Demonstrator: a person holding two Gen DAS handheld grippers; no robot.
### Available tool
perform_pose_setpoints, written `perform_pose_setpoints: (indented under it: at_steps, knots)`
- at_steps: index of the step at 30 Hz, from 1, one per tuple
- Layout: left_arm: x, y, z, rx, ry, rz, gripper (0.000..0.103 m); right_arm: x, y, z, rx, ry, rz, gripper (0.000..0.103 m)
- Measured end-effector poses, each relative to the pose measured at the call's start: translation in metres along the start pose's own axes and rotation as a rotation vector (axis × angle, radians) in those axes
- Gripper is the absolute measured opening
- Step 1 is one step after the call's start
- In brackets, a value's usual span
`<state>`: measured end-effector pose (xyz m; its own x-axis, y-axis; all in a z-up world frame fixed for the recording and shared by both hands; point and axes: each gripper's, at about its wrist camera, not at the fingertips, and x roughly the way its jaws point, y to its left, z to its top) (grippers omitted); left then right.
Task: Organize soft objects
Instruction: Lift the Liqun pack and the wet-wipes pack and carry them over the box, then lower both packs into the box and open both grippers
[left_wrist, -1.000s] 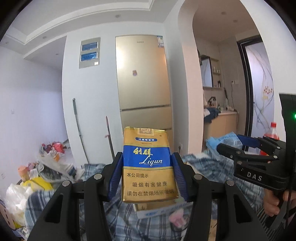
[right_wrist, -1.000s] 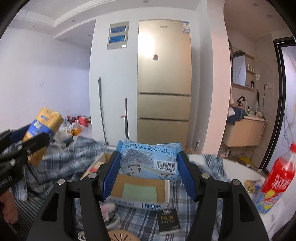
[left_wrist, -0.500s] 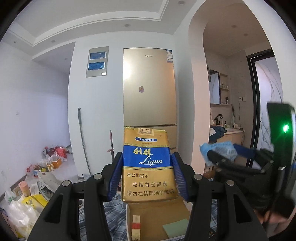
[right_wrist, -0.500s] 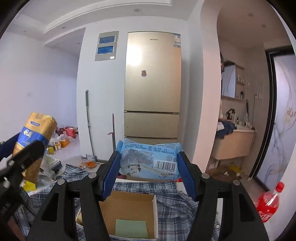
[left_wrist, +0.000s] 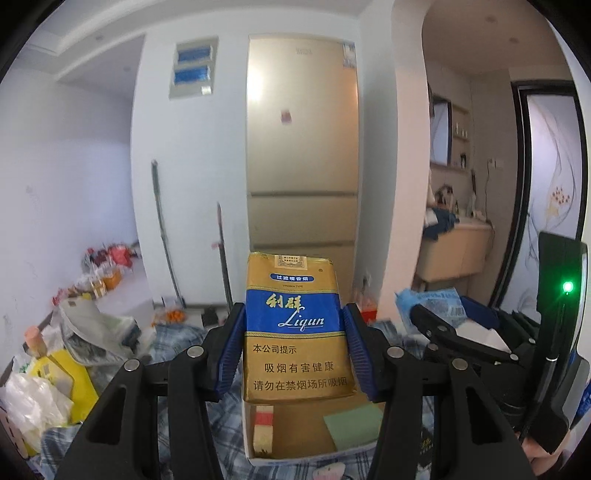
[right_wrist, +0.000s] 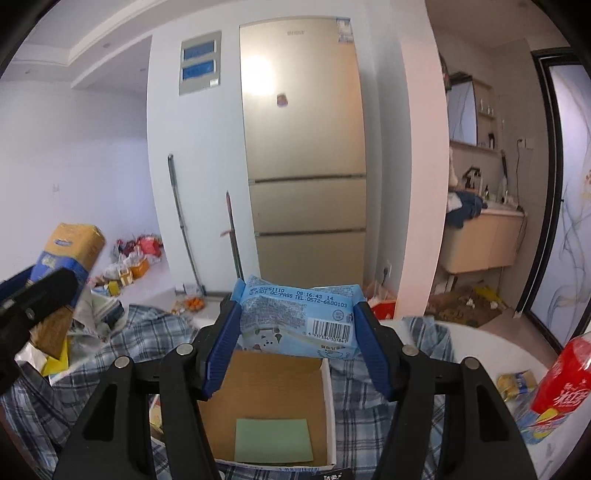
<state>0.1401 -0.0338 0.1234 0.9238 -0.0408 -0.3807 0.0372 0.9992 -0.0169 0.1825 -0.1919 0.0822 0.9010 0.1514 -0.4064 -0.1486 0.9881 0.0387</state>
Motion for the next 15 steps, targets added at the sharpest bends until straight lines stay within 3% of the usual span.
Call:
perform_pose_setpoints:
  at_steps: [3, 5, 15]
  knots:
    - [0.020, 0.000, -0.008, 0.001, 0.055, 0.007, 0.055, 0.015, 0.008, -0.013, -0.063, 0.016, -0.021, 0.061]
    - [0.036, -0.001, -0.015, 0.002, 0.098, 0.013, 0.055, 0.032, 0.010, -0.022, -0.074, 0.071, -0.026, 0.061]
    - [0.109, 0.006, -0.059, -0.025, 0.334, -0.028, 0.055, 0.084, 0.000, -0.057, -0.032, 0.322, 0.068, 0.061]
